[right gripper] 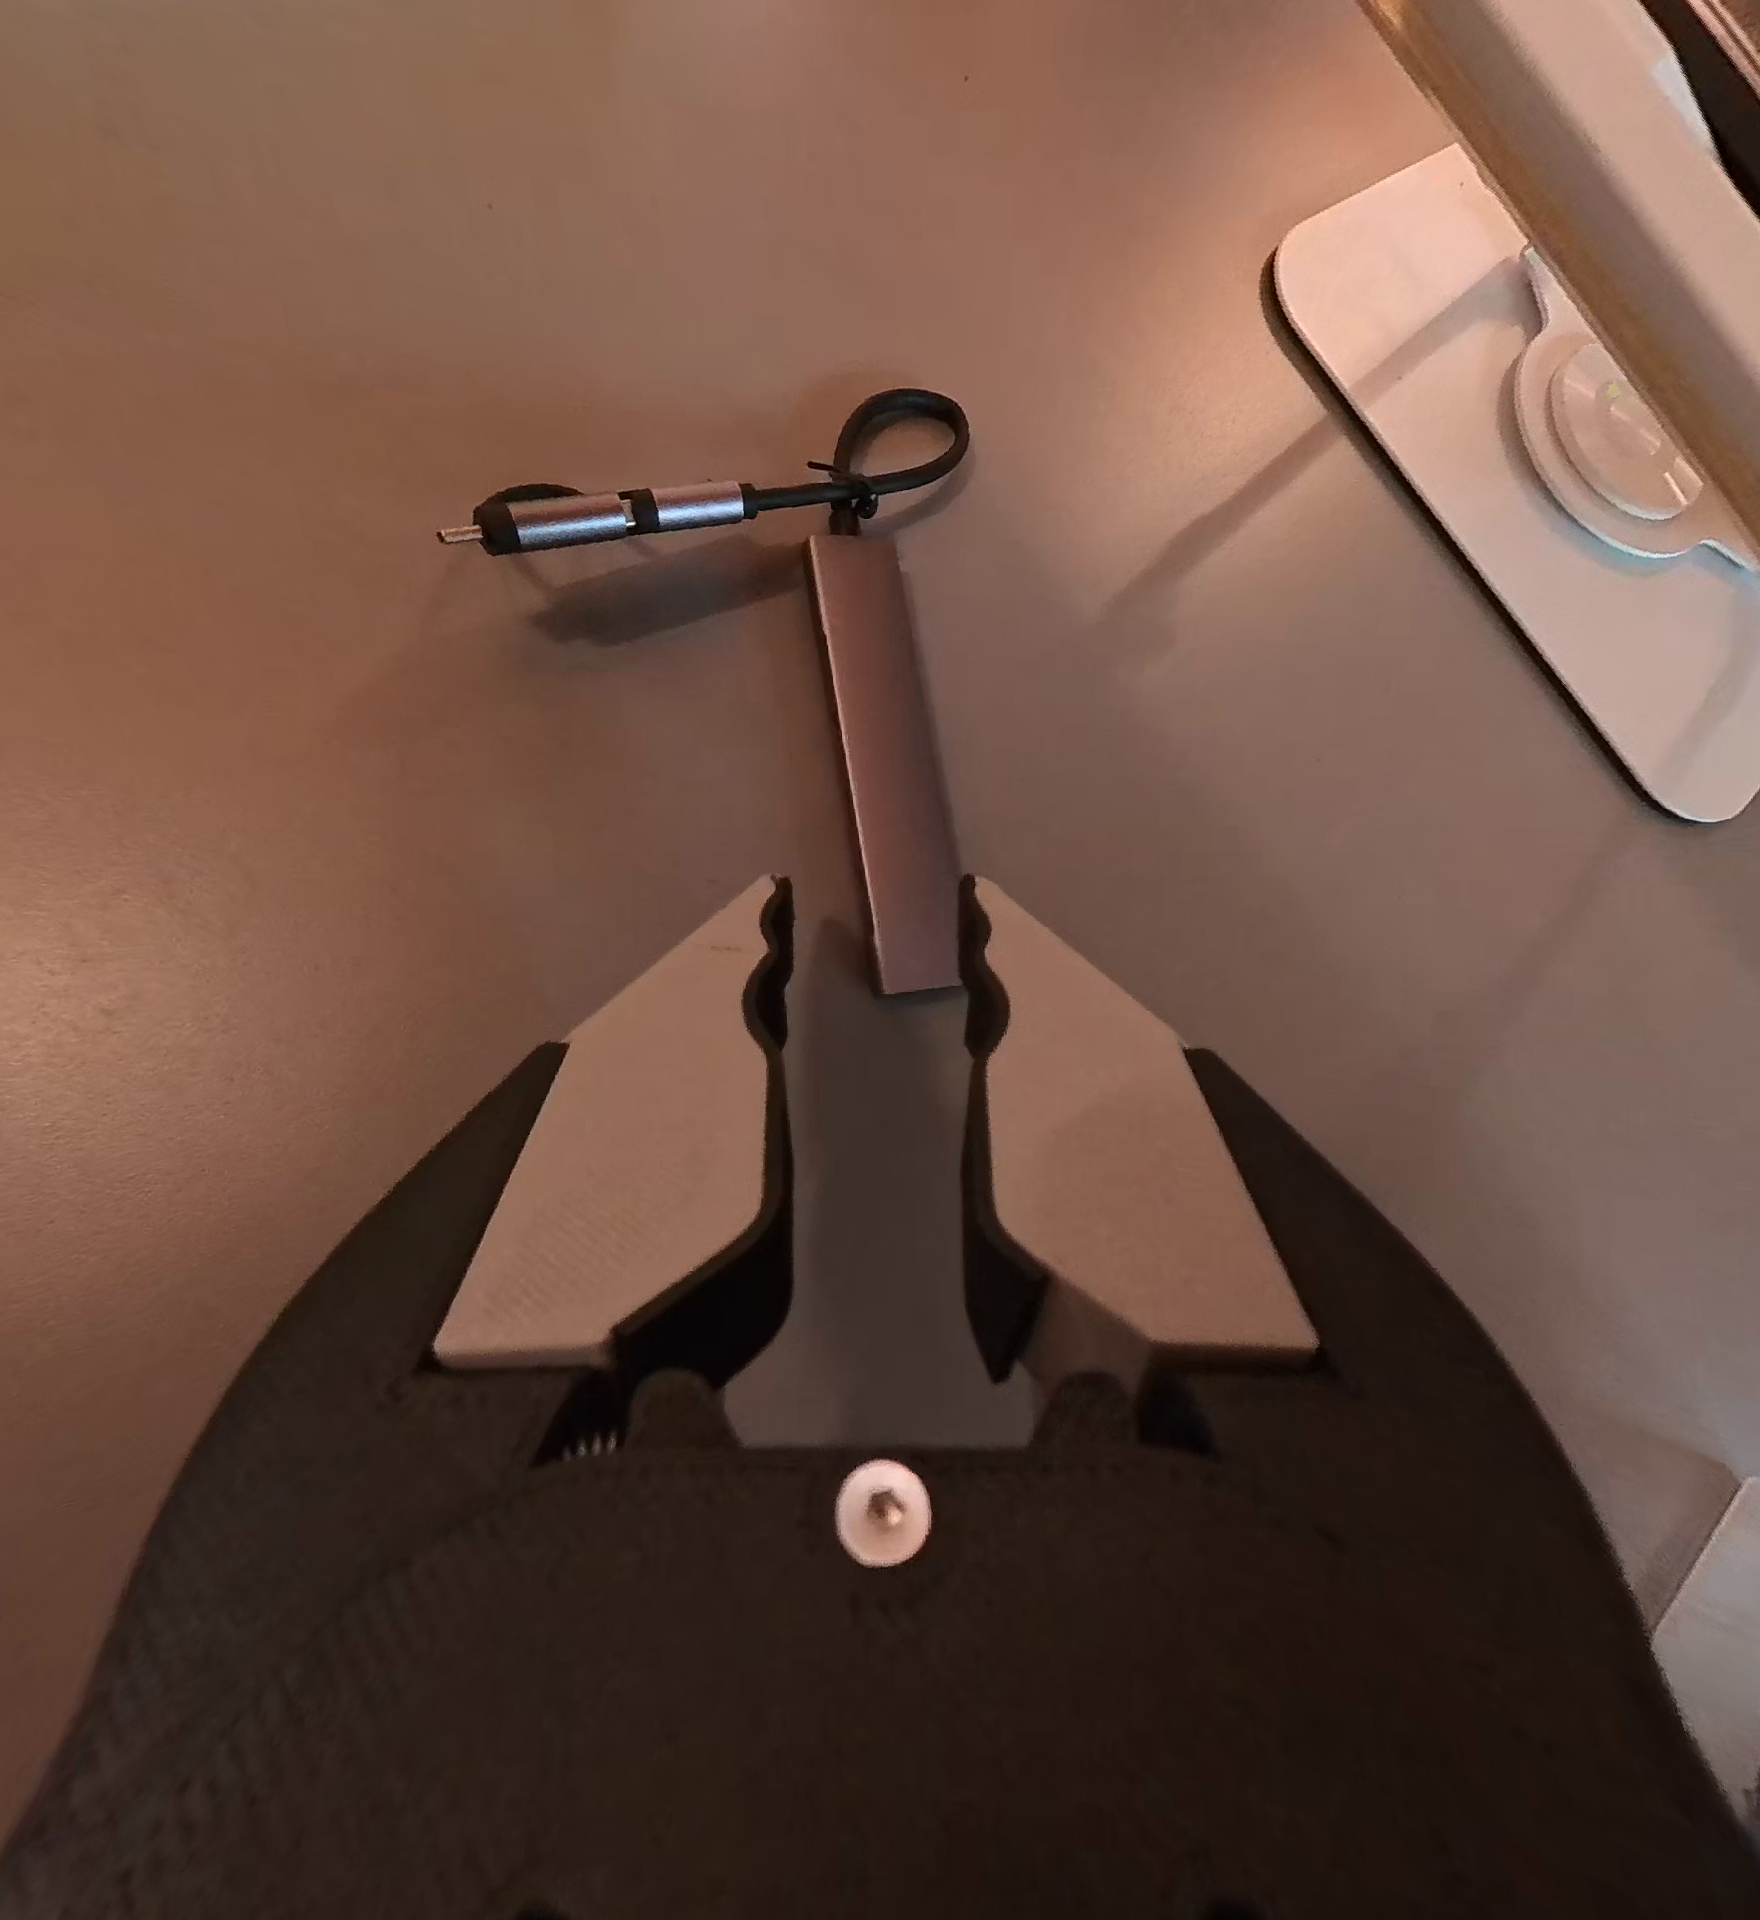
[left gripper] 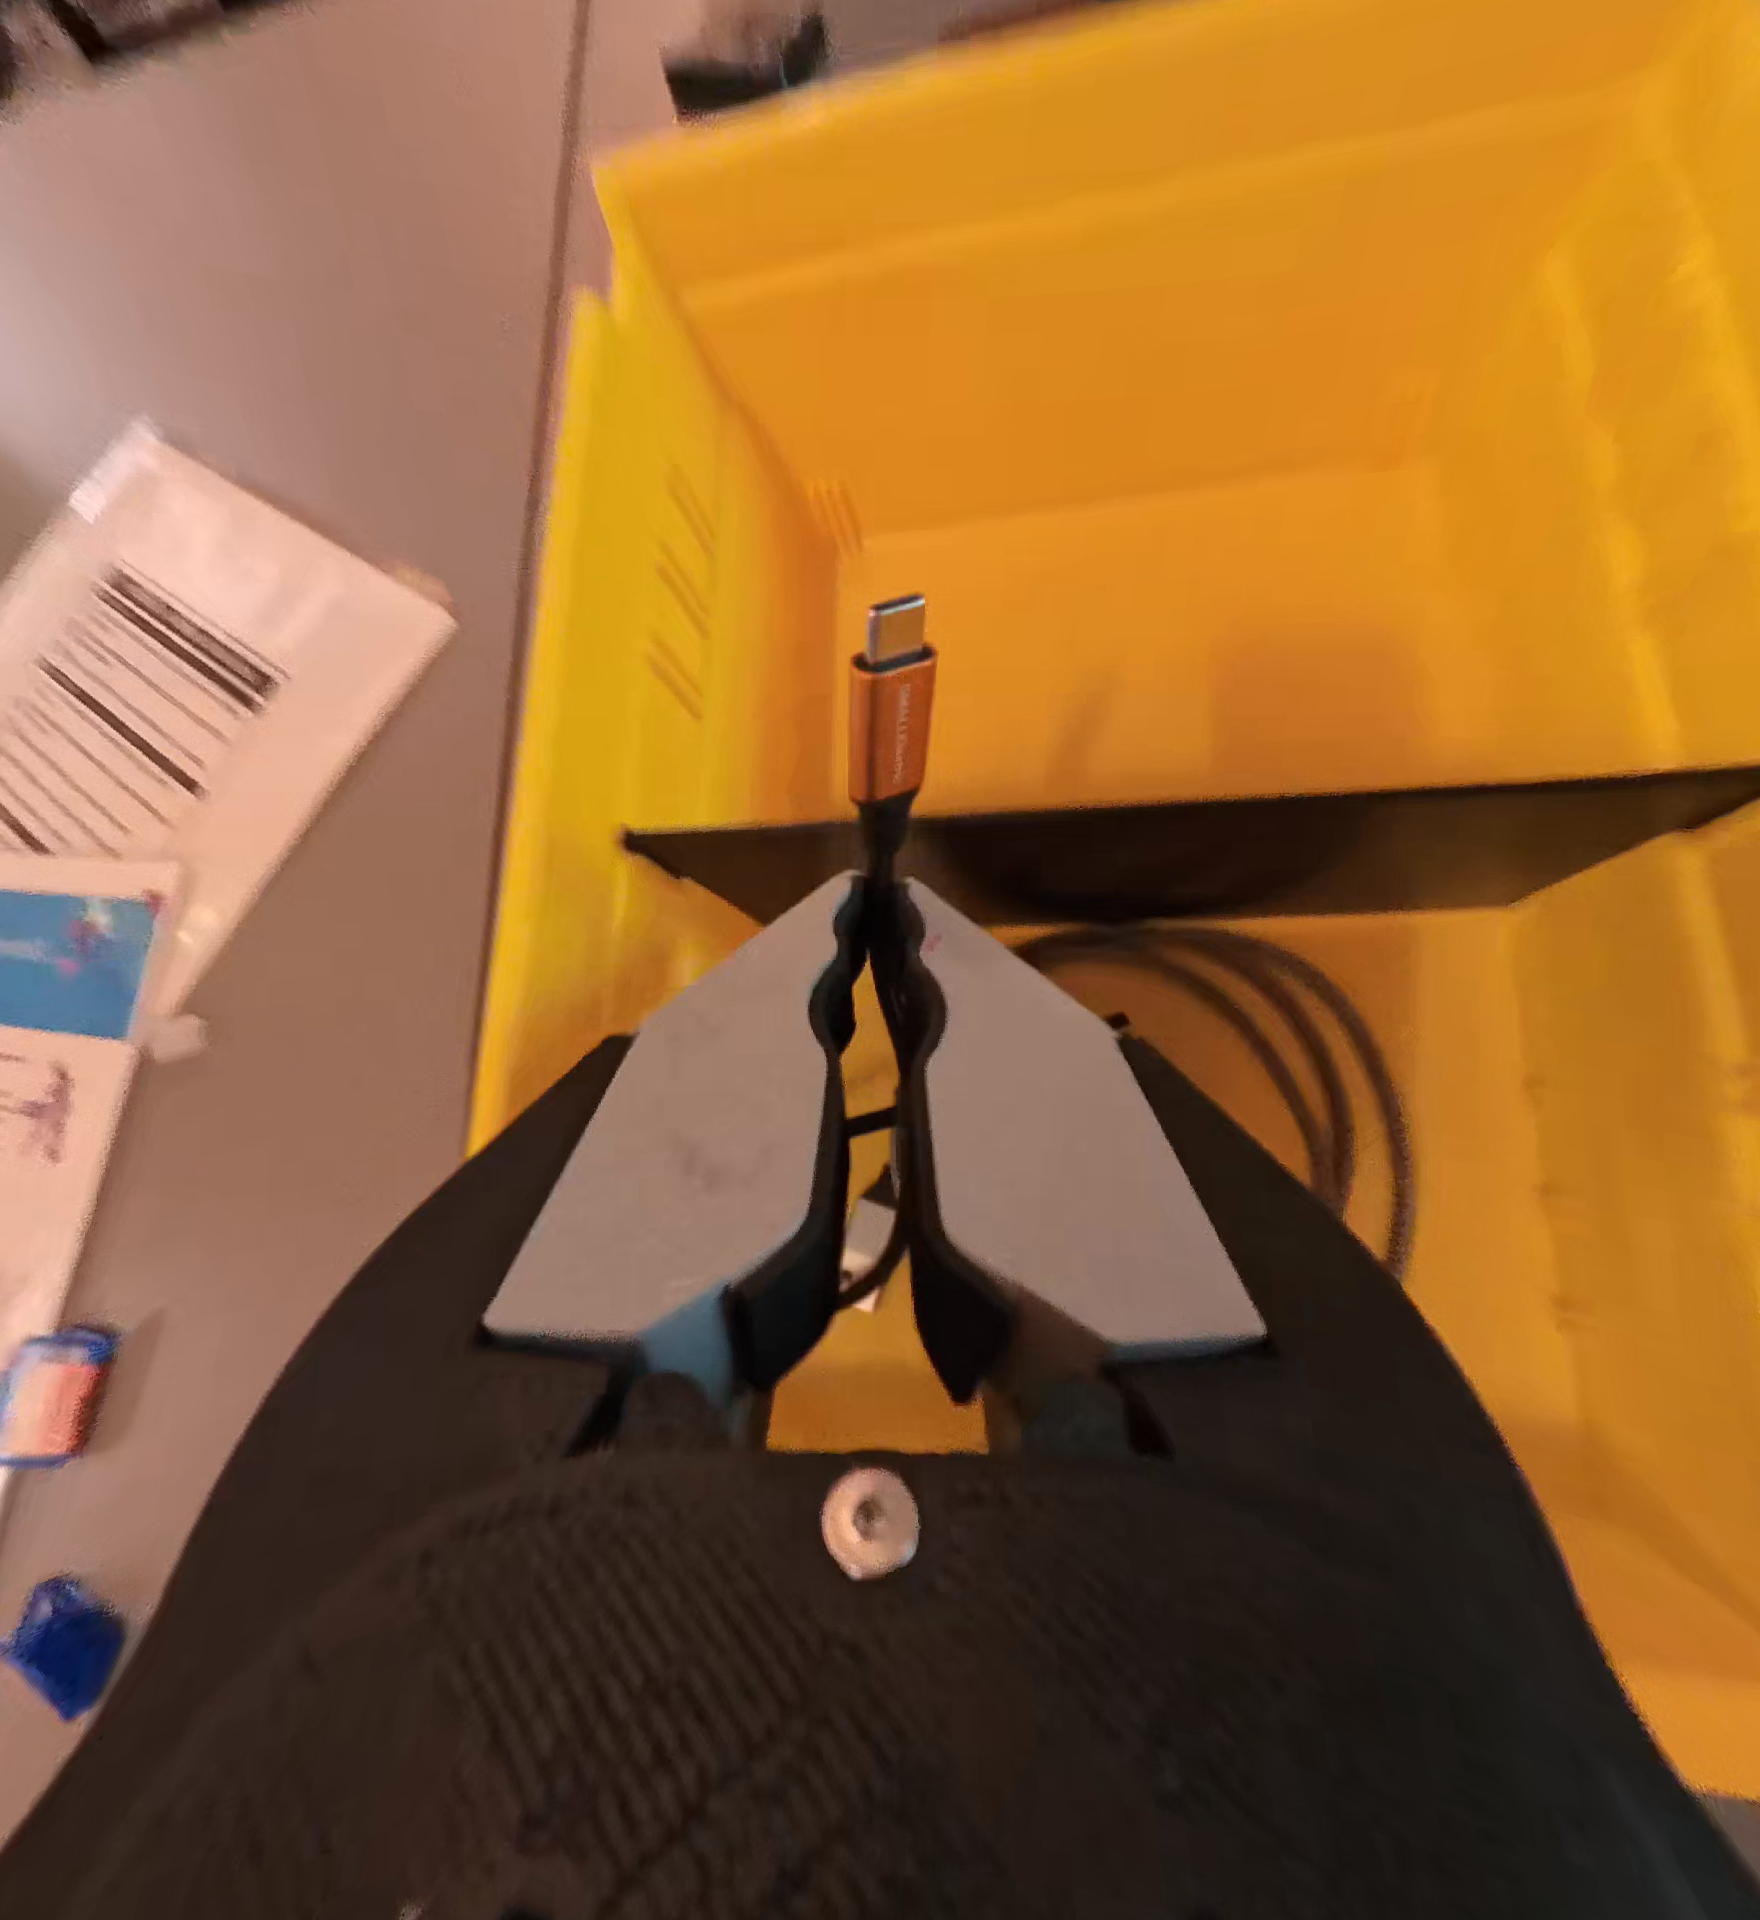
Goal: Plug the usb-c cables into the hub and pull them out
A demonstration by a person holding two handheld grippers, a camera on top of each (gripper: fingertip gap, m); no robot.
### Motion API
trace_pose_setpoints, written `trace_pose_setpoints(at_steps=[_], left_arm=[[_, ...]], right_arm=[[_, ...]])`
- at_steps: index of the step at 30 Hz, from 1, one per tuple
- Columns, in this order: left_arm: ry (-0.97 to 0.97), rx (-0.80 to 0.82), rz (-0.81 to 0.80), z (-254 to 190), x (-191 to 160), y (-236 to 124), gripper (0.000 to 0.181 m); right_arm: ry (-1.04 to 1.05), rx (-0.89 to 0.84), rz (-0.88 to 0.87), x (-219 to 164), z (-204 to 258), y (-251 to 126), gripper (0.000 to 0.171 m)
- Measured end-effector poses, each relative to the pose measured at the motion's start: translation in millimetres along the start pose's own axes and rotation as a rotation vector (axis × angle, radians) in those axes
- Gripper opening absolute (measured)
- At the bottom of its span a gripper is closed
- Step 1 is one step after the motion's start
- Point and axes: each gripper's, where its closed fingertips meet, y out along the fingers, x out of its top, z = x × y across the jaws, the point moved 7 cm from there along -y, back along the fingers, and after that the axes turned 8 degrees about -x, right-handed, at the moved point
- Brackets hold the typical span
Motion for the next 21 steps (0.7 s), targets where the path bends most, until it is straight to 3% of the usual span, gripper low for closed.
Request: trace_pose_setpoints(at_steps=[3, 6, 11, 14, 16, 21], left_arm=[[0.058, 0.037, -0.194, -11.2, 36.4, -39.5, 0.000], [0.172, -0.030, -0.460, -47.5, 77.0, -93.3, 0.000], [0.394, -0.467, -0.702, -162.4, 101.6, -143.4, 0.000], [0.443, -0.886, -0.690, -241.4, 85.0, -128.6, 0.000], [0.479, -1.070, -0.651, -287.9, 67.0, -103.5, 0.000], [0.484, -1.092, -0.517, -367.7, 33.5, -36.8, 0.001]], right_arm=[[0.007, 0.013, 0.001, 0.0, 0.8, 1.5, 0.028], [0.024, 0.024, -0.001, -0.2, 0.6, 2.5, 0.028], [0.130, 0.123, -0.152, 10.9, -6.3, -11.7, 0.020], [0.209, 0.157, -0.321, 20.0, -18.5, -30.0, 0.020], [0.247, 0.108, -0.349, 17.6, -30.8, -34.3, 0.022], [0.284, -0.022, -0.284, 3.3, -50.0, -27.0, 0.021]])
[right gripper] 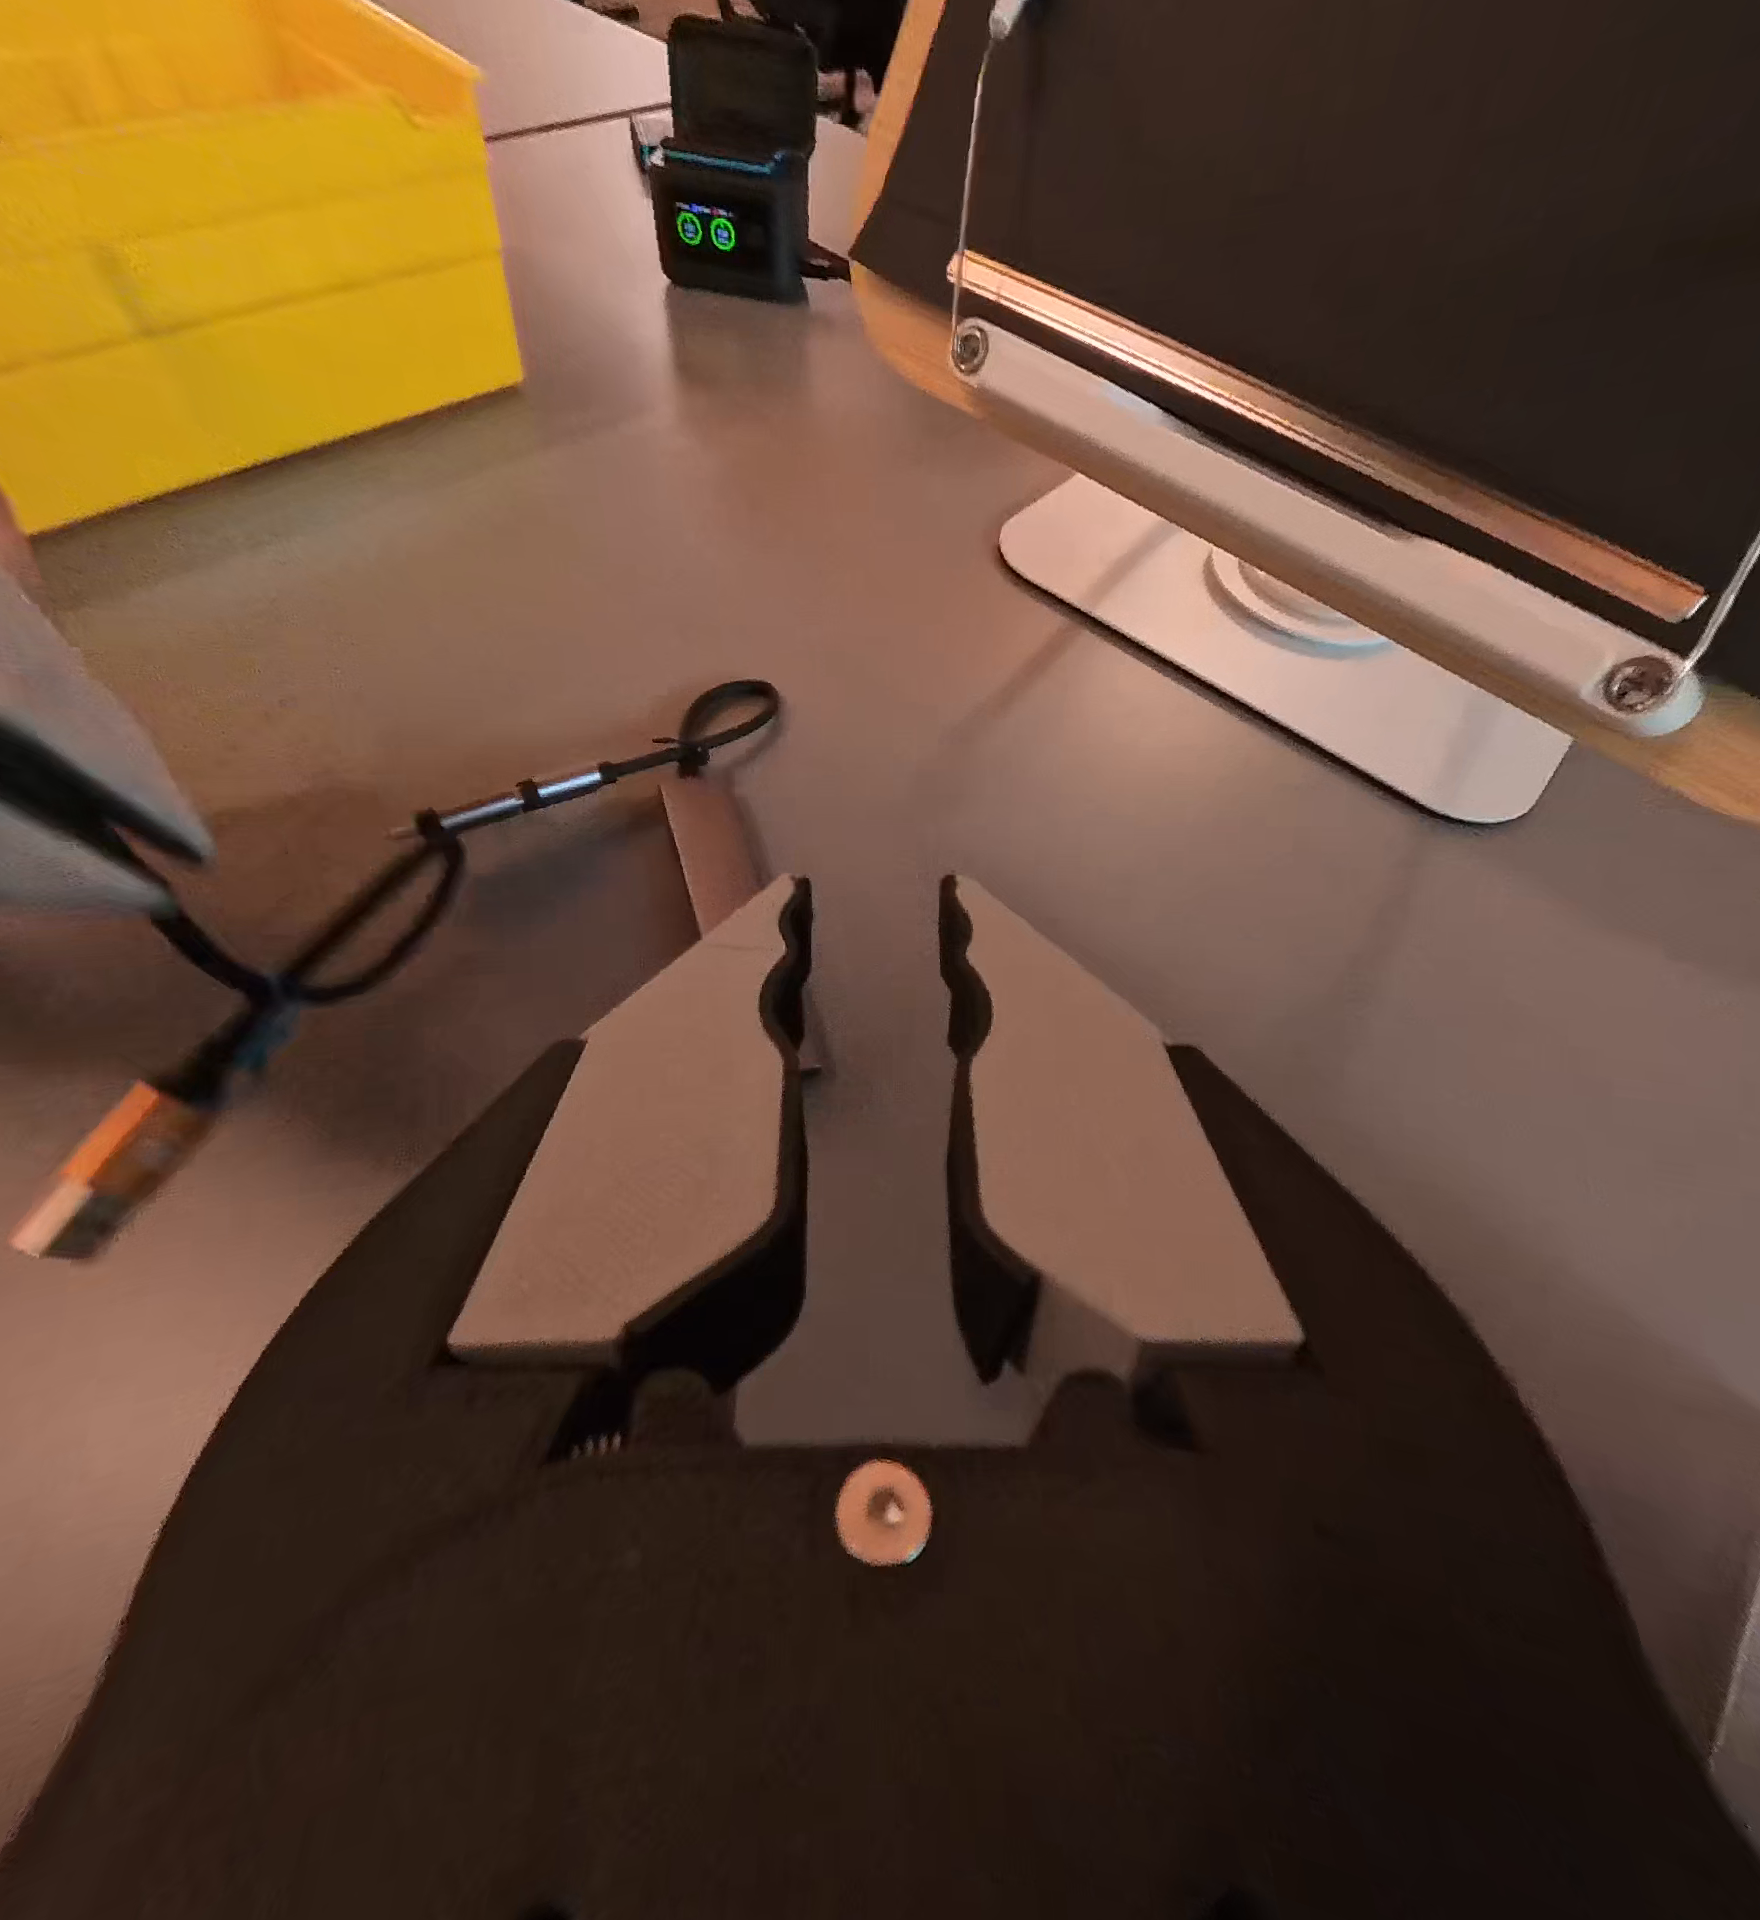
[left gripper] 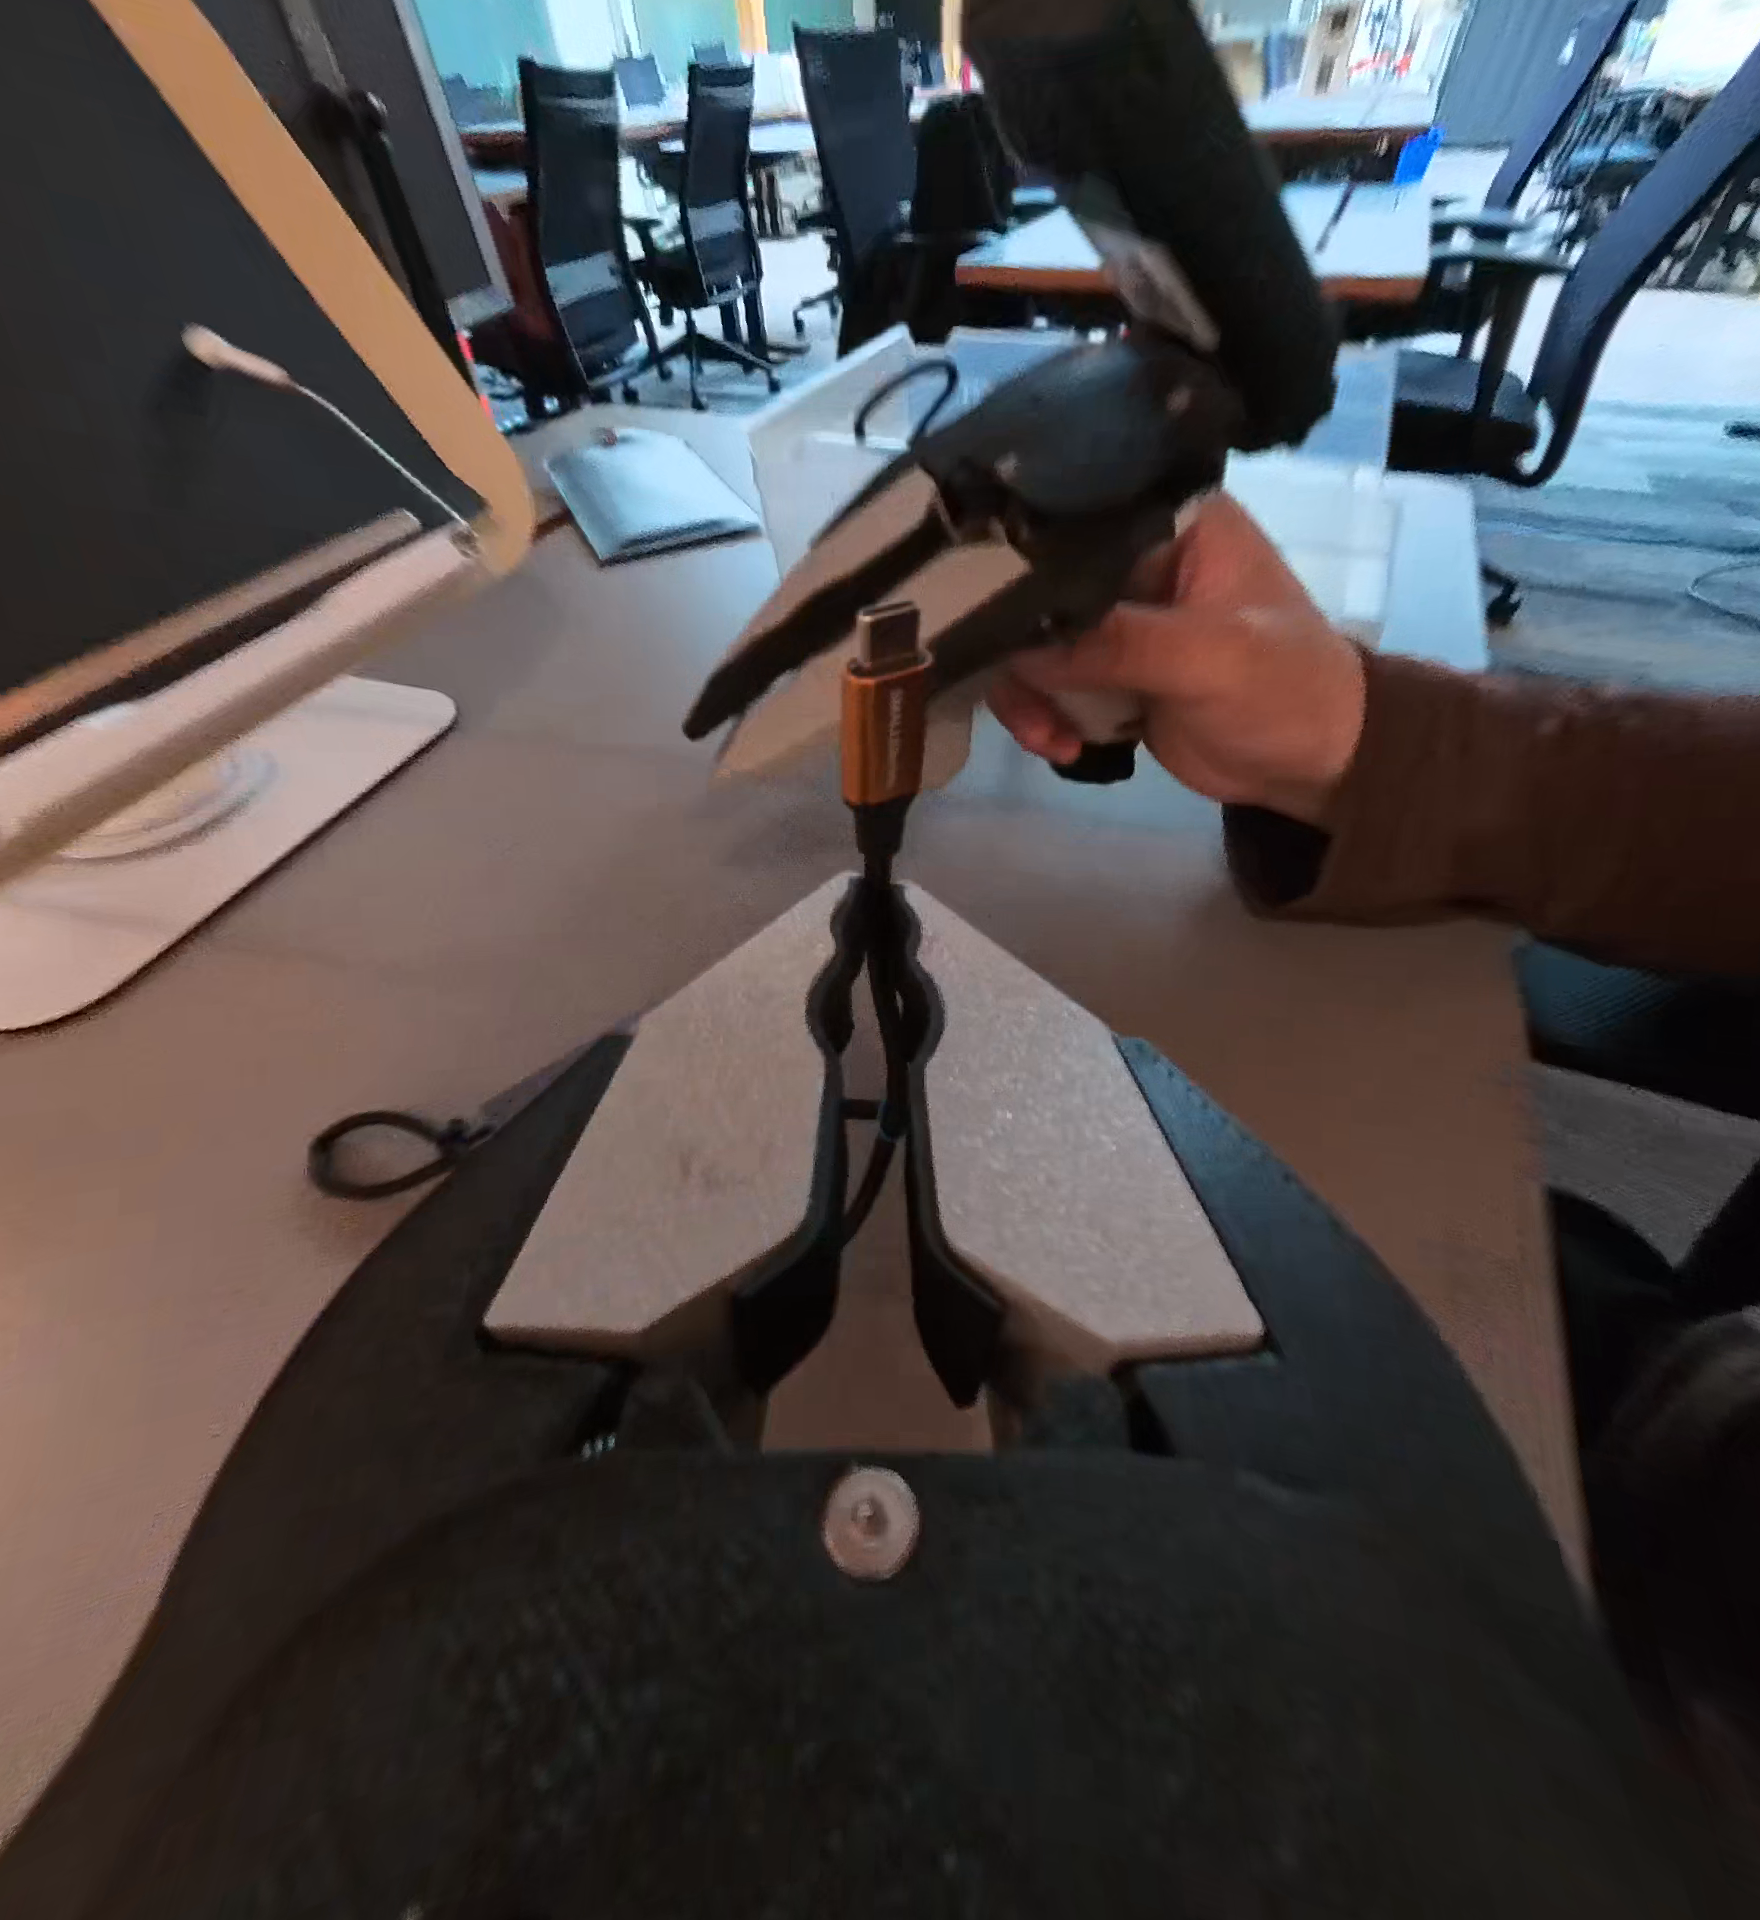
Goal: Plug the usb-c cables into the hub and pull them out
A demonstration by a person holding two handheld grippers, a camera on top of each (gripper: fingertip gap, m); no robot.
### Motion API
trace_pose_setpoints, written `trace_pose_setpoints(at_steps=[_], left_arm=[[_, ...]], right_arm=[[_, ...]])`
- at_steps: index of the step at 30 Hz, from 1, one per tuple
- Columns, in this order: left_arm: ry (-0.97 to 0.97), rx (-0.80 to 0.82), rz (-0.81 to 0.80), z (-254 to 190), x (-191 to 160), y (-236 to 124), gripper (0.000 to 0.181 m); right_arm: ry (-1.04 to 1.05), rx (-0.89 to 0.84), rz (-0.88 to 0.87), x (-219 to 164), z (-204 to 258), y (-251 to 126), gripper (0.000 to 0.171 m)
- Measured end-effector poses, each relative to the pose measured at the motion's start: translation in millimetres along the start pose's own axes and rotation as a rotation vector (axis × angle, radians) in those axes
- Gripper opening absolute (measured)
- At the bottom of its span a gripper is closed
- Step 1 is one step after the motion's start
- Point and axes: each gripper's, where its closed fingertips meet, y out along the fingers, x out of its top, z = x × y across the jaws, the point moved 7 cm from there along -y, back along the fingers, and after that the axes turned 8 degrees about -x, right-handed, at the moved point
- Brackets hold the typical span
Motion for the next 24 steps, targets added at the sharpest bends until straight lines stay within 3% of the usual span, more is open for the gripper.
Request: trace_pose_setpoints(at_steps=[3, 5, 10, 13, 16, 19, 24], left_arm=[[0.074, -0.031, 0.023, -6.5, -14.4, 26.0, 0.005], [0.106, -0.091, 0.035, -11.1, -16.6, 29.5, 0.038], [-0.001, -0.115, -0.029, 15.5, -8.9, 4.9, 0.061], [-0.136, -0.048, -0.096, 48.3, -22.2, -14.4, 0.052], [-0.289, 0.095, -0.057, 76.4, -34.9, -30.0, 0.041], [-0.440, 0.094, -0.134, 83.4, -39.6, -35.9, 0.038], [-0.419, 0.135, -0.065, 86.0, -46.1, -34.4, 0.039]], right_arm=[[0.008, 0.010, 0.032, -4.7, 0.0, 6.1, 0.022], [-0.002, 0.017, 0.053, -7.4, 2.0, 9.7, 0.022], [-0.048, 0.063, 0.094, -12.1, 12.8, 17.2, 0.025], [-0.090, 0.141, 0.117, -15.7, 24.6, 20.7, 0.025], [-0.141, 0.154, 0.168, -21.5, 33.5, 26.6, 0.024], [-0.149, 0.147, 0.241, -31.8, 35.4, 33.9, 0.028], [-0.040, 0.171, 0.309, -42.3, 26.8, 38.8, 0.034]])
